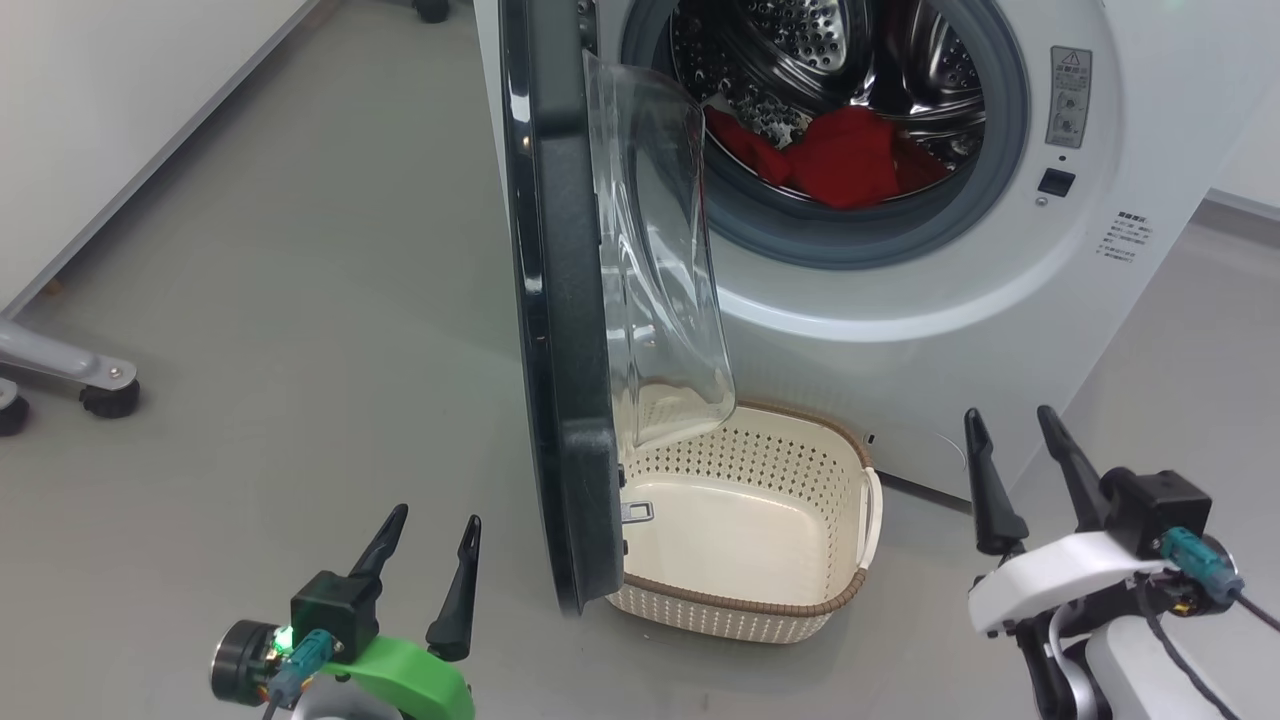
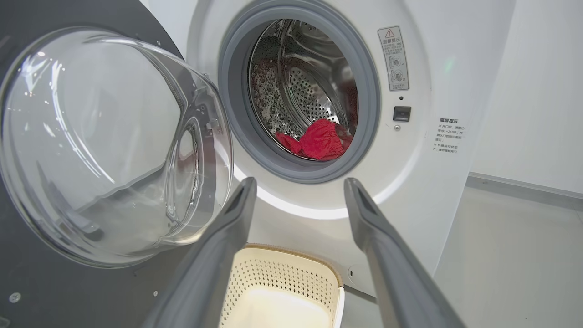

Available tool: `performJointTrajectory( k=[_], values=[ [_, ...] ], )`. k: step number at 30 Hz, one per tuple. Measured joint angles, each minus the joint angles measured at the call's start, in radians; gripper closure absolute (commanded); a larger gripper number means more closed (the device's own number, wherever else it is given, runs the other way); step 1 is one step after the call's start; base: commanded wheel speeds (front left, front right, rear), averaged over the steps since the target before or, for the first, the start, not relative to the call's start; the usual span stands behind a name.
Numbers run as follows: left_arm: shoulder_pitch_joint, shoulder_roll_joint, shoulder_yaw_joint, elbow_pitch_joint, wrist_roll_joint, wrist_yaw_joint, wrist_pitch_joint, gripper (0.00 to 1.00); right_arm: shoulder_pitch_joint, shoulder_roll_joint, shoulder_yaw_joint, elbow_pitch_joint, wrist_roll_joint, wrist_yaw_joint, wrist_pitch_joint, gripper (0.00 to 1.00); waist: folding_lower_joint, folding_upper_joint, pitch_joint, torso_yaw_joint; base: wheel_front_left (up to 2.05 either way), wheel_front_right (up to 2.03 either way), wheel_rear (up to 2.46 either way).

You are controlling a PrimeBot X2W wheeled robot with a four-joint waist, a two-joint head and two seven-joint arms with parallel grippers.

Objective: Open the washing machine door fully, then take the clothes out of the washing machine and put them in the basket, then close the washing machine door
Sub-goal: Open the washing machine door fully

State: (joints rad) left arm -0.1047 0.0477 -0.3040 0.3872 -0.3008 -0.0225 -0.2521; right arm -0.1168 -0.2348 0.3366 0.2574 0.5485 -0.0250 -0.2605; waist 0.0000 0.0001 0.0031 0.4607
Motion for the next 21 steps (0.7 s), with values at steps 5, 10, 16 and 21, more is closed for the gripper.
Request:
performJointTrajectory(
  k=[5, 10, 16, 21],
  values=[
    [0.001, 0.000, 0.001, -0.001, 0.000, 0.000, 0.000, 0.00, 0.036, 0.021, -0.013, -0.001, -0.055, -0.014, 0.000, 0.00, 0.0000, 0.0000, 0.003, -0.002, 0.00, 0.00, 0.00],
    [0.001, 0.000, 0.006, -0.005, 0.000, 0.001, 0.000, 0.00, 0.056, 0.037, -0.026, -0.003, -0.083, -0.022, 0.000, 0.00, 0.0000, 0.0000, 0.007, -0.001, 0.00, 0.00, 0.00],
    [0.001, 0.001, 0.012, -0.012, 0.000, 0.006, 0.000, 0.00, 0.080, 0.047, -0.035, -0.002, -0.139, -0.022, 0.000, 0.00, 0.0000, 0.0000, 0.017, -0.002, 0.00, 0.00, 0.00],
    [0.001, 0.001, 0.015, -0.014, 0.000, 0.006, 0.000, 0.00, 0.086, 0.060, -0.049, -0.003, -0.174, -0.029, 0.000, 0.00, 0.0000, 0.0000, 0.024, -0.004, 0.00, 0.00, 0.00]
  ],
)
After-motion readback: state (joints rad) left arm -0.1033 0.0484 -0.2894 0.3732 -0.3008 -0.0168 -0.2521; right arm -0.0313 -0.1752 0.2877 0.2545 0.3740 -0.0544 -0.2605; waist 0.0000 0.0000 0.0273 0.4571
